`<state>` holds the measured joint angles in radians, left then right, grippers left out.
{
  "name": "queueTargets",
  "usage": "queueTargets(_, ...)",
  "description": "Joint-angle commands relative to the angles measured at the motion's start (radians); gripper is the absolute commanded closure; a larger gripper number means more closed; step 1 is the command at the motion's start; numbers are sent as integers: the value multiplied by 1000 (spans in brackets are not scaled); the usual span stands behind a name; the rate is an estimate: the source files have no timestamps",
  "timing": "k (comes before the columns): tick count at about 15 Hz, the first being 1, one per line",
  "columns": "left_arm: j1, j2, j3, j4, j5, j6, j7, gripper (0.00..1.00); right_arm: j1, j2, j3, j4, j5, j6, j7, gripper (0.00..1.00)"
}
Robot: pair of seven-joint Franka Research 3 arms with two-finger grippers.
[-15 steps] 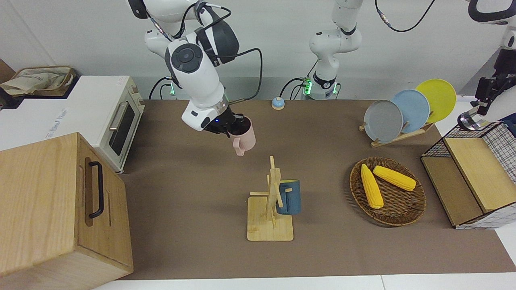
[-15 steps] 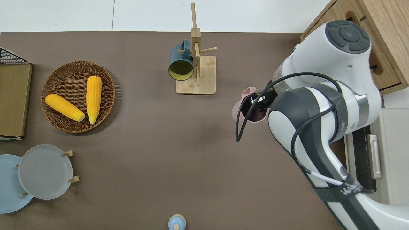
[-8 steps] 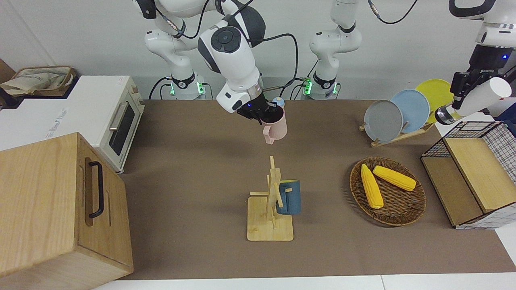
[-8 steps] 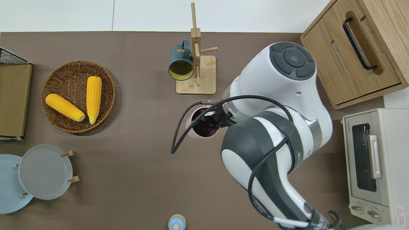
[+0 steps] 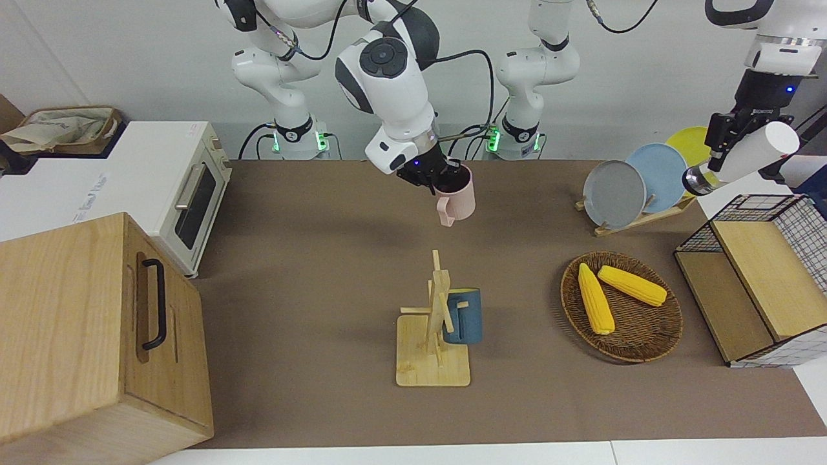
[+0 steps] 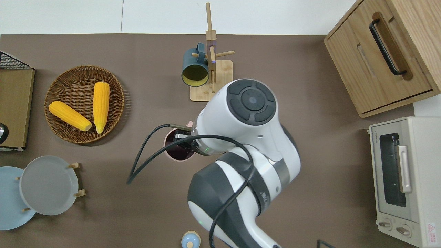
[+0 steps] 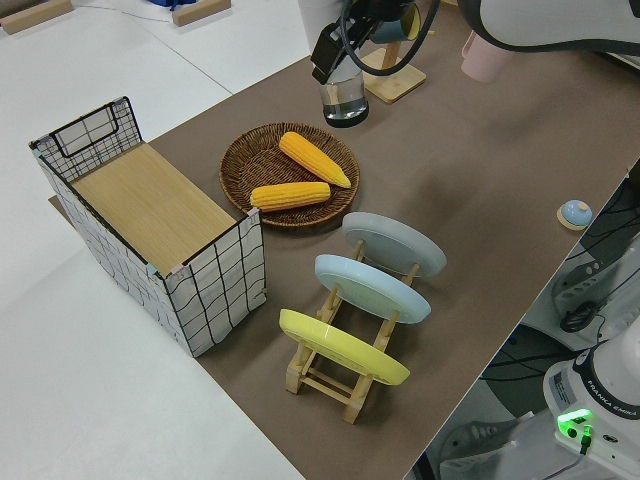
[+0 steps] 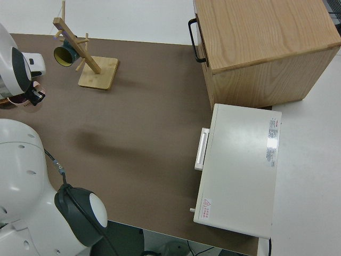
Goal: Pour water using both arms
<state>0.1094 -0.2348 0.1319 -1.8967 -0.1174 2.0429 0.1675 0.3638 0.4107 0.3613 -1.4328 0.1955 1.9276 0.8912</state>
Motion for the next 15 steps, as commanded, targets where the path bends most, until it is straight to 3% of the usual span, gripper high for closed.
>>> queueTargets(1,3,-121,-32,-146,35,80,-60,1000,64,85,1,3,2,115,92,1000)
queueTargets(6,4,-211,-109,-269,36,85,-118,1000,119,198,5,8,-71,201,146,1000)
queueTargets(7,4,-224,-121,-277,41,85,-140,1000,128,217,7,8,-73,256,181,1000)
queueTargets(9,-2,-247,-138,-309,82,86,-184,1000,154,261,5,23,-103,298,209,1000)
queueTargets(13,1,-288,-158,-381,84,100,-190,1000,172,287,1,34,-125,306,227,984)
queueTargets(15,0,-304,-158,-421,84,120,-190,1000,173,289,-1,34,-125,306,233,651)
